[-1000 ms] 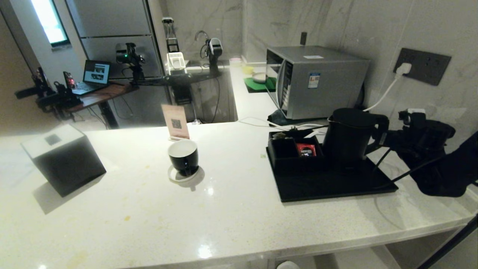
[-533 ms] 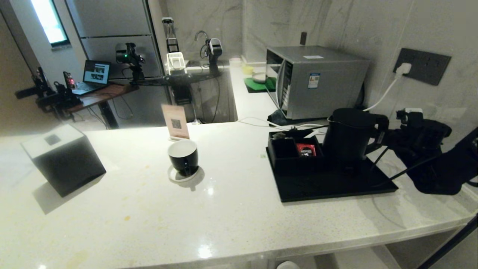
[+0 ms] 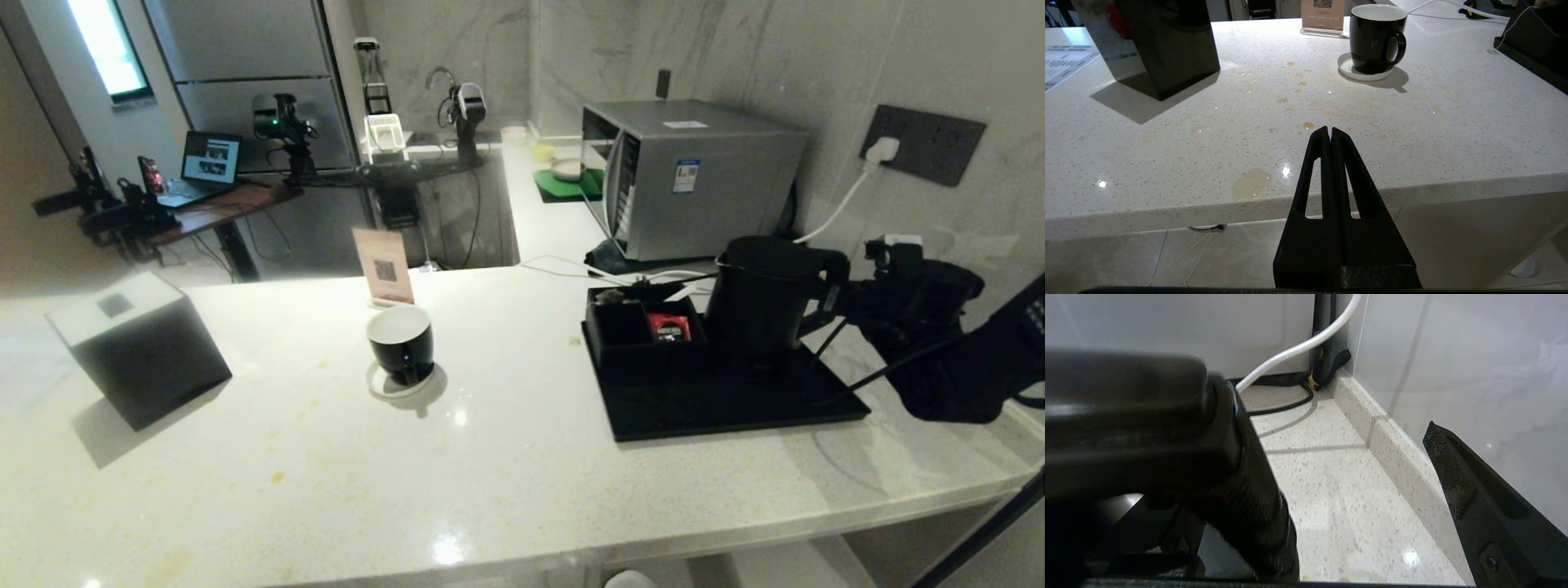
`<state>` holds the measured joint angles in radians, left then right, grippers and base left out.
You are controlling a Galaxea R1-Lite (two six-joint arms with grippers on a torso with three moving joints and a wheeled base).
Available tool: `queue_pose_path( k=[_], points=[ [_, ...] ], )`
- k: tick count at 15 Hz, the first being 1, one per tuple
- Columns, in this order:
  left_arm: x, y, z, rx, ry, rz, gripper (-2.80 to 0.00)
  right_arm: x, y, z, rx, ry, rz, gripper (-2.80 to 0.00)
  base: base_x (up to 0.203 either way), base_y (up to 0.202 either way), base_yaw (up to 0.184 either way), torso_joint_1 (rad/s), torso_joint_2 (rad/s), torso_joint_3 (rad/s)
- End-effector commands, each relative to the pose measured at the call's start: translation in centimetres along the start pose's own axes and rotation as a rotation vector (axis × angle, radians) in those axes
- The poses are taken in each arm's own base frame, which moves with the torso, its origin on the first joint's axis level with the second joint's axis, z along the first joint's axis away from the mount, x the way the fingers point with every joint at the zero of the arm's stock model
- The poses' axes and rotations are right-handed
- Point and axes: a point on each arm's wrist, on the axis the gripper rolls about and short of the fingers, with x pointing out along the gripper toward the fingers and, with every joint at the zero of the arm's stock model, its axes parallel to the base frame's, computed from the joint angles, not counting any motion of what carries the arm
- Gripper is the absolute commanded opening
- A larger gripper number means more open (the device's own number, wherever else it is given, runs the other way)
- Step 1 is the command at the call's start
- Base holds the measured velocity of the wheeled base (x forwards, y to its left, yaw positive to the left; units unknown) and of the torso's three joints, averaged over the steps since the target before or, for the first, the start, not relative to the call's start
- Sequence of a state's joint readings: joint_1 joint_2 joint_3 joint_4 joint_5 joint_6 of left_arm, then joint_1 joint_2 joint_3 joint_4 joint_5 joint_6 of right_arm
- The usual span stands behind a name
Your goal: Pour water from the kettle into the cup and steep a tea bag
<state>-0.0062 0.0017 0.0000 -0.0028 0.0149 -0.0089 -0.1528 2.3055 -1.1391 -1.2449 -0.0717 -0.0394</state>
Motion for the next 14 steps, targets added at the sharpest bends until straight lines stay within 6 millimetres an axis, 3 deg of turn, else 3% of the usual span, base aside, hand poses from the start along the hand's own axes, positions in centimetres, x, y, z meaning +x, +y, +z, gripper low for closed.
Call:
queue_pose_path(
  k=[1, 14],
  points=[
    [0.01, 0.00, 0.01, 0.000, 0.001, 0.001, -2.80, 0.30, 0.12, 0.22, 0.001, -0.018, 0.001, -2.80, 0.000, 0.000, 0.000, 0.000, 0.00, 0.000],
    [0.01, 0.00, 0.01, 0.000, 0.001, 0.001, -2.80, -0.14, 0.94, 1.06, 0.006, -0.055, 0.017, -2.80, 0.000, 0.000, 0.000, 0.000, 0.00, 0.000]
  ],
)
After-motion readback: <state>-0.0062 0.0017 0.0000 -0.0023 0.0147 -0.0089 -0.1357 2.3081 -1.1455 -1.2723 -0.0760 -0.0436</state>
